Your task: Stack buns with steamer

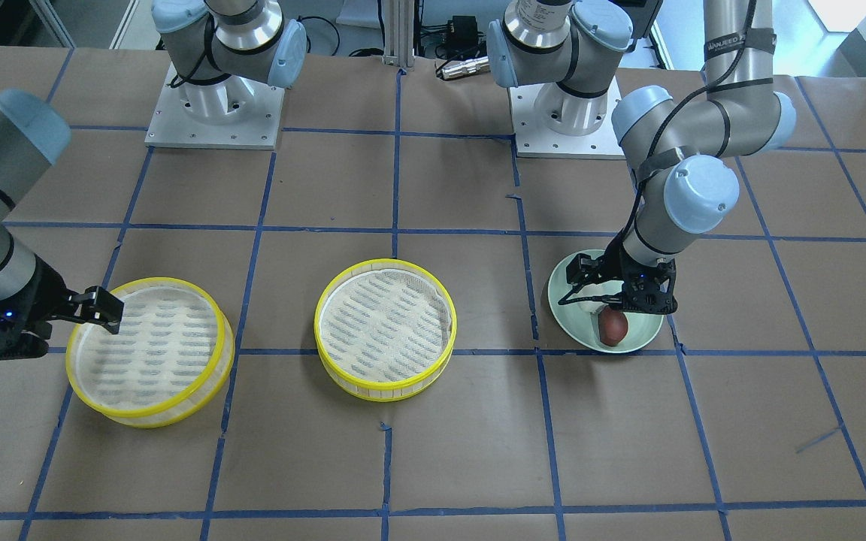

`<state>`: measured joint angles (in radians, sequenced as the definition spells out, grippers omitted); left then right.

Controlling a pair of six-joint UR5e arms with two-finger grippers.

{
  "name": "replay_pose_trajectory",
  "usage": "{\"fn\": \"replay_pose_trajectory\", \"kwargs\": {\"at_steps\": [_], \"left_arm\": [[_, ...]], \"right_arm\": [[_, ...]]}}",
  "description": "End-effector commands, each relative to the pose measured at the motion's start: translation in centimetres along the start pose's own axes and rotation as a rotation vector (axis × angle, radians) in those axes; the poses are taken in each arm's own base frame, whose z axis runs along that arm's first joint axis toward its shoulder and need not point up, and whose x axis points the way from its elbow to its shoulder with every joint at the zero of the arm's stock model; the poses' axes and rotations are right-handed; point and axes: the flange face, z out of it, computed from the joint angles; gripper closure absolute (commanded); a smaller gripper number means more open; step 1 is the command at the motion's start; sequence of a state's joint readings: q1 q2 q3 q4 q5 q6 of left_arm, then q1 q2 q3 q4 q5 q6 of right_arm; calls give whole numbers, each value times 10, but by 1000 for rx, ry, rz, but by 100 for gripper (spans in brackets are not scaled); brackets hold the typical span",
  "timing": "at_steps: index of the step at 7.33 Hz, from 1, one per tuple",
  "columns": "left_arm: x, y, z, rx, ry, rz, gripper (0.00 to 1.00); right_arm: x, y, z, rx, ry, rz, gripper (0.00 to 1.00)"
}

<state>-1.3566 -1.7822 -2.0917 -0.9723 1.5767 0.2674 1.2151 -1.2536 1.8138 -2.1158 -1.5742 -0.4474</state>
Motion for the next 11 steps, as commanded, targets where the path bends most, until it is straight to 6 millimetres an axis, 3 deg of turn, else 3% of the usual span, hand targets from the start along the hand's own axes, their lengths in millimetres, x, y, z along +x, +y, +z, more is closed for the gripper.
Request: {"fn": "replay_pose_trajectory", "kwargs": {"at_steps": [1,2,3,4,5,7,8,9,10,11], "left_arm": [[-2,-1,19,-40,8,-5,68],[0,-3,8,-17,2,-4,81],[7,-1,-3,8,-5,3,85],[9,2,-20,44,-7,-16,97],[22,2,-43,100,7,-82,98],[113,-14,-94,195,163,-229,98],[174,-15,-109,209,183,-261,97],[229,-11,-104,178,239,-339,94],[268,-10,-93,149,276,-373,39],[274,-16,-85,171,286,-383,0]], "right_arm": [[37,-7,37,20,-4,-4,6],[37,-7,43,10,-8,-3,28],[37,-7,44,6,-5,-3,57],[37,-6,46,-1,-7,-3,80],[37,-5,45,-2,-9,-5,94],[38,-5,44,-2,-13,-13,96],[39,-6,37,8,-6,-16,96],[43,-8,23,27,8,-10,96],[50,-8,1,54,24,0,96],[51,-4,-27,51,19,6,96]]}}
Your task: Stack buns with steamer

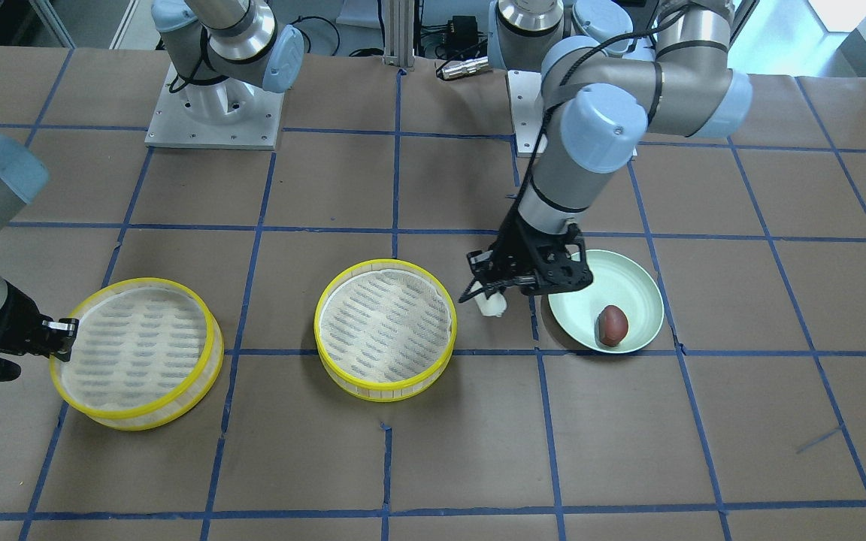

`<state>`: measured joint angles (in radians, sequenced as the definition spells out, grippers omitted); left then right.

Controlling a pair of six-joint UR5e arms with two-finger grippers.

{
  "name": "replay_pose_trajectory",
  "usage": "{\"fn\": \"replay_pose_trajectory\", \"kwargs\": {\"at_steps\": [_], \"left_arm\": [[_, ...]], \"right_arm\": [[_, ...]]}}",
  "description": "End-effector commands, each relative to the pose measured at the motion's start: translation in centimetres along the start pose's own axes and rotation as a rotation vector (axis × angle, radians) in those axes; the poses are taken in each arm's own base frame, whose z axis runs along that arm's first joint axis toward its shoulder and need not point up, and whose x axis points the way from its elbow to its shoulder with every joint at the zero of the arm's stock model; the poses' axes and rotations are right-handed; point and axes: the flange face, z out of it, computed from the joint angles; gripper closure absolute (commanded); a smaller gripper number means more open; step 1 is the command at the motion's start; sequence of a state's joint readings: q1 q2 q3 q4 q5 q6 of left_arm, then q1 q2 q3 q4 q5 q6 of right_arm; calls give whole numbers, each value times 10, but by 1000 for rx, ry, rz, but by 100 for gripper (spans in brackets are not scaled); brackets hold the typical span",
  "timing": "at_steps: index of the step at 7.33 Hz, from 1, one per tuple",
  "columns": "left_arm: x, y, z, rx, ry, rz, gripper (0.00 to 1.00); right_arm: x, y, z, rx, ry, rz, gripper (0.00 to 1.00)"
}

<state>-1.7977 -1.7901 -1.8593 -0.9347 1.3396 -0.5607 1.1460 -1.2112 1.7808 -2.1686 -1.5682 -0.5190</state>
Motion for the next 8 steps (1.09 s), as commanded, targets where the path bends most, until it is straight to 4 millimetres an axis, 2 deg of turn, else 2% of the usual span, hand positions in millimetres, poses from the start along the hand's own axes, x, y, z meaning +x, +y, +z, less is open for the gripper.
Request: {"fn": "replay_pose_trajectory", "kwargs": {"at_steps": [1,2,3,4,5,6,7,8], "left_arm": [[22,10,24,-7,17,-26,0],[22,10,25,-6,12,-21,0],[22,9,22,2,15,-16,0],[13,4,20,19,-7,85,0],[-26,-29,5,86,-117,208,0],[-74,-56,-4,89,-142,225,0],[-127,-72,-15,82,-168,293,0],[-182,-88,-16,53,-183,367,0]], "right_arm": [[-1,9,-72,-9,-9,8,96],[-6,17,-97,-12,-9,8,95],[-15,19,-97,-15,-12,11,95],[-44,19,-85,-34,-33,54,95],[-106,7,-86,-27,-35,90,95],[-166,2,-87,-20,-34,96,94],[-221,2,-86,-21,-31,172,94],[-267,4,-87,0,-30,212,94]]}}
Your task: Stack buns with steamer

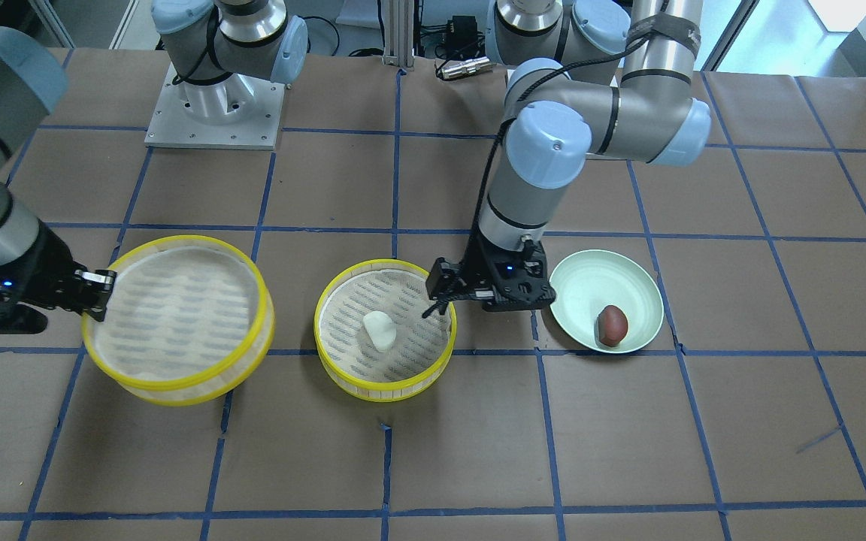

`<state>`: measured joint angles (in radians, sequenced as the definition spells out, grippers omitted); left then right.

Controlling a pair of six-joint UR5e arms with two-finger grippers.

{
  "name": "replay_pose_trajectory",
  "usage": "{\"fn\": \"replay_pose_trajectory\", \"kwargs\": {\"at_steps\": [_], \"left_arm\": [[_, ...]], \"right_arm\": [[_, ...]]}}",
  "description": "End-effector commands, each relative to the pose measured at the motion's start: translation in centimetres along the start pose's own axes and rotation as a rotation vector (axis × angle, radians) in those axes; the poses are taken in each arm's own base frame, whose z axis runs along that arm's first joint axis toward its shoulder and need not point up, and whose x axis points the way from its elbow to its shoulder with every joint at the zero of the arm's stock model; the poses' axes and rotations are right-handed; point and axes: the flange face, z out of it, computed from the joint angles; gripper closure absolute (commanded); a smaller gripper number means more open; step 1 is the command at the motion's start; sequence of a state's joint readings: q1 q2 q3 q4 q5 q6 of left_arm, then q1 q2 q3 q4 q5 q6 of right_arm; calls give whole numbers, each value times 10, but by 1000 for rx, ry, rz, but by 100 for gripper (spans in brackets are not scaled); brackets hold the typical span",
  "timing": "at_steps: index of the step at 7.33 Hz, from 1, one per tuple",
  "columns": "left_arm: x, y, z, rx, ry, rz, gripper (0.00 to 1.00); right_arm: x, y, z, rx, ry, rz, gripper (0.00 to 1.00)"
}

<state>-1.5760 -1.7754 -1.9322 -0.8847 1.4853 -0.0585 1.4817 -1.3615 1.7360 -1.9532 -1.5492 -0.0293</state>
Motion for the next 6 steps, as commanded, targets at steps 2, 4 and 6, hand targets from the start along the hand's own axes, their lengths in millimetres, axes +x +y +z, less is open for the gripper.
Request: {"fn": "replay_pose_trajectory", "kwargs": {"at_steps": [2,4,6], "left_arm": [[-156,-1,27,-69,-5,171,0],[-160,-1,48,-103,10,162,14],[-162,-1,66,-135,23,158,54]], "right_arm": [[-148,46,18,-9,1,127,94],[-180,54,40,0,14,161,94],[-173,59,53,-8,84,119,94]]}}
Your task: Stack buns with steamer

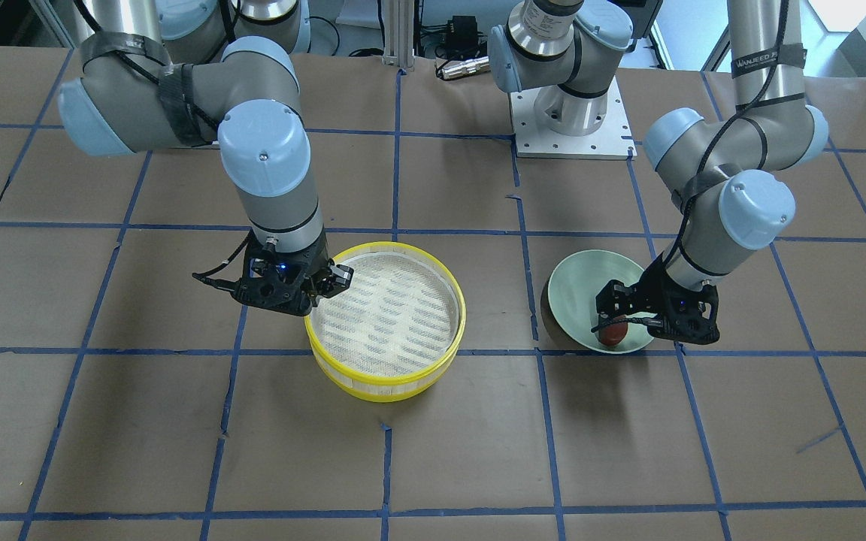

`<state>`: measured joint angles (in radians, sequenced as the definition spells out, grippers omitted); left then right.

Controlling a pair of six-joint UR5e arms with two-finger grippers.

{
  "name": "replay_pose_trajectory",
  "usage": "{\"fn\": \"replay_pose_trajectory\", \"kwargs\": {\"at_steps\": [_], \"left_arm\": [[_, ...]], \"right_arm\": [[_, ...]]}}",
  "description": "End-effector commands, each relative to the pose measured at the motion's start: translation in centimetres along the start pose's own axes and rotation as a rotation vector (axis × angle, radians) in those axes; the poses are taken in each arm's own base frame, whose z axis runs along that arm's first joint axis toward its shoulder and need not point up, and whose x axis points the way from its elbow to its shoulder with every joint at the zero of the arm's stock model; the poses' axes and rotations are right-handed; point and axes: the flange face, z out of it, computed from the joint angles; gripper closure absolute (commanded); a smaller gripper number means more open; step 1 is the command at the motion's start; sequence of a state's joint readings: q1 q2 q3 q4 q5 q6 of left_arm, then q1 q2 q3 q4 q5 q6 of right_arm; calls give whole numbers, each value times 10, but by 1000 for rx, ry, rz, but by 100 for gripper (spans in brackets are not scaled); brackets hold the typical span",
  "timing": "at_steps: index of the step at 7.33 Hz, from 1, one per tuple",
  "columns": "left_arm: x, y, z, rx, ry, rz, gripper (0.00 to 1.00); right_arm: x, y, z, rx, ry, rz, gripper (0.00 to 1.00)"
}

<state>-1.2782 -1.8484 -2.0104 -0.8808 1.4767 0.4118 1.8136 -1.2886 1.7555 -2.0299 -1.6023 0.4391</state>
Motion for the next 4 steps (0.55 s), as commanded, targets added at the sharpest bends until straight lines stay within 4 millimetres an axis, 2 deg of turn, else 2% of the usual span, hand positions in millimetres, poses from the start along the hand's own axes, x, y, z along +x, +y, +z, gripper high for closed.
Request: {"fn": "replay_pose_trajectory", "kwargs": {"at_steps": [1,2,3,4], "left_arm": [[-1,0,9,-17,8,-3,80],[0,-1,7,-11,7,-28,98],[10,-7,-10,31,-9,-68,100],[53,-15,-44,97,-7,-88,100]], "right_arm": [[0,6,13,-10,28,-3,94],[-2,6,12,4,21,-3,94],[-1,7,14,-2,26,-7,94],[0,9,18,-10,28,-5,93]]}}
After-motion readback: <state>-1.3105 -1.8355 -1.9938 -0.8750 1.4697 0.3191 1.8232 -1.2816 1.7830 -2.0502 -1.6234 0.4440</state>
